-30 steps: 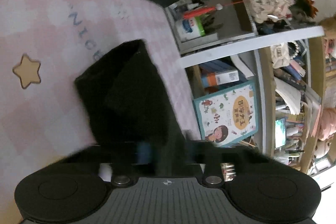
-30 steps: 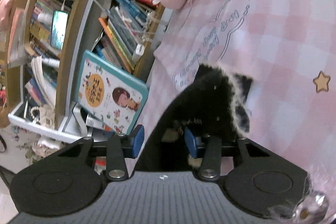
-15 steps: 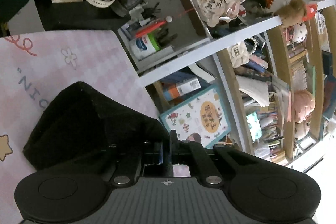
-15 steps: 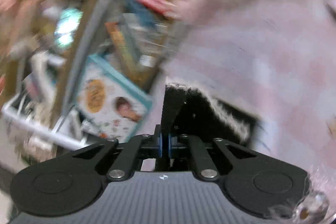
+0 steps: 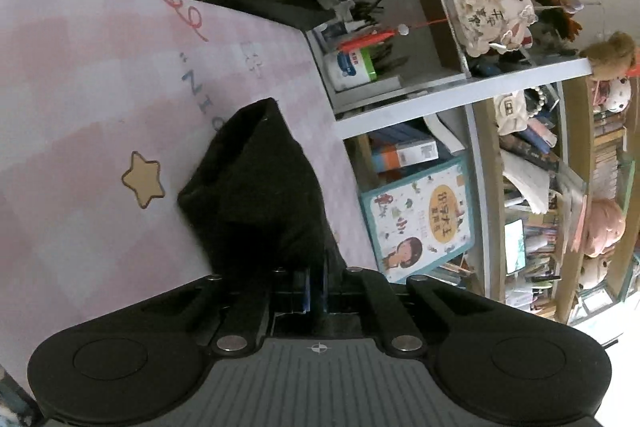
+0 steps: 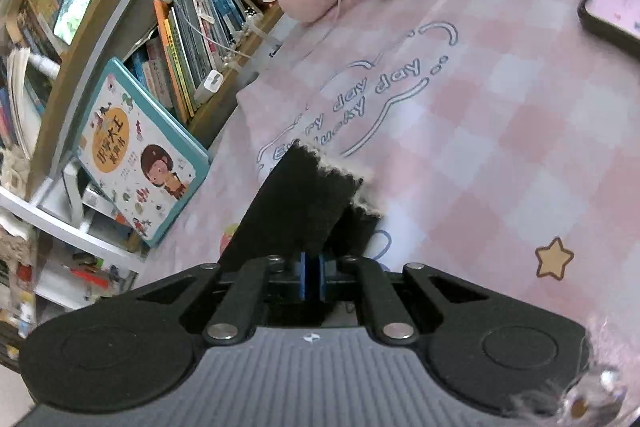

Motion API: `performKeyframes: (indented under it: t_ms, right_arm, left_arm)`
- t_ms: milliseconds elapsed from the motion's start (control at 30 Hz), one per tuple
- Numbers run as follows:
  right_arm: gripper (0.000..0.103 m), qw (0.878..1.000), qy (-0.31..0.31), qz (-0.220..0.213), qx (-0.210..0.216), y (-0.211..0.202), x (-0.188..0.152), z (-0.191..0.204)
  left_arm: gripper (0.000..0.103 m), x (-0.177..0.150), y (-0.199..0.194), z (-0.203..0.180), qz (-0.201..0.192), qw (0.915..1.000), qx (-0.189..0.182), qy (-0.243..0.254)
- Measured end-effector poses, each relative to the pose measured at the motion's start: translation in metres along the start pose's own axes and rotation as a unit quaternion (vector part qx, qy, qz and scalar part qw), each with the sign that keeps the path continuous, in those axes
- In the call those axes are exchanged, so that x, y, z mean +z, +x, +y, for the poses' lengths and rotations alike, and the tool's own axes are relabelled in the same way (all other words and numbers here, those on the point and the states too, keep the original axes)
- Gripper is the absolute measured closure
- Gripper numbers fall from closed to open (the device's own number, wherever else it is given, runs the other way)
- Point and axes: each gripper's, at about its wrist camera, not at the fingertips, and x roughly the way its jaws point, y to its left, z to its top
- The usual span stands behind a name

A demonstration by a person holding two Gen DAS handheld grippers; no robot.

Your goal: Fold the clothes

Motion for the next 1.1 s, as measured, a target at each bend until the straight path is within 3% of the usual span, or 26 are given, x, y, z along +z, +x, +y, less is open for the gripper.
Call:
performKeyframes:
  t_ms: [233,400,567,633,700,767,800,867,933,1000,1100]
  right_arm:
    - [0.096,0.997,-0.07,-0.016,-0.012,-0.003,-0.001,0.021]
    - [0.096,0.985,-0.16,-0.068,0.009,-0.023,-0.002,0.058]
    - [0.09,0.97,-0.21,-0.065,-0.1,-0.012,-0.013,0.046]
    - [0.09,0.966,-0.216,-0.079,-0.12,-0.015,-0.016,0.044]
    - [0.081,0.961,-0.22,-0.102,-0.133,-0.021,-0.019,0.045]
    - [0.059,0.956,-0.224,-0.125,-0.145,-0.028,-0.021,0.046]
    - [0.057,0.949,-0.236,-0.143,-0.155,-0.032,-0.024,0.05]
    - [0.051,0.922,-0.293,-0.184,-0.173,-0.04,-0.036,0.065]
    - [0.04,0.901,-0.358,-0.194,-0.152,-0.045,-0.05,0.083]
    - [0.031,0.885,-0.421,-0.17,-0.105,-0.046,-0.067,0.1]
    - [0.03,0.864,-0.49,-0.107,-0.044,-0.037,-0.093,0.119]
  left_arm:
    - [0.099,0.004,0.006,-0.014,0.0,0.9995,-0.002,0.033]
    - [0.099,0.006,0.011,-0.036,-0.006,0.9974,-0.025,0.067]
    - [0.099,0.001,0.007,-0.02,0.006,0.9987,-0.001,0.05]
    - [0.099,0.001,0.006,-0.01,0.008,0.9992,0.016,0.037]
    - [0.099,0.001,0.004,-0.005,0.008,0.9993,0.023,0.028]
    - [0.098,0.0,0.005,-0.004,0.008,0.9993,0.025,0.026]
    - [0.098,-0.001,0.005,-0.006,0.008,0.9991,0.028,0.031]
    - [0.097,-0.003,0.008,-0.009,0.009,0.9982,0.039,0.044]
    - [0.097,-0.004,0.012,-0.012,0.016,0.9975,0.046,0.051]
    - [0.097,-0.005,0.016,-0.013,0.019,0.9973,0.048,0.052]
    - [0.098,-0.006,0.019,-0.017,0.015,0.9974,0.045,0.054]
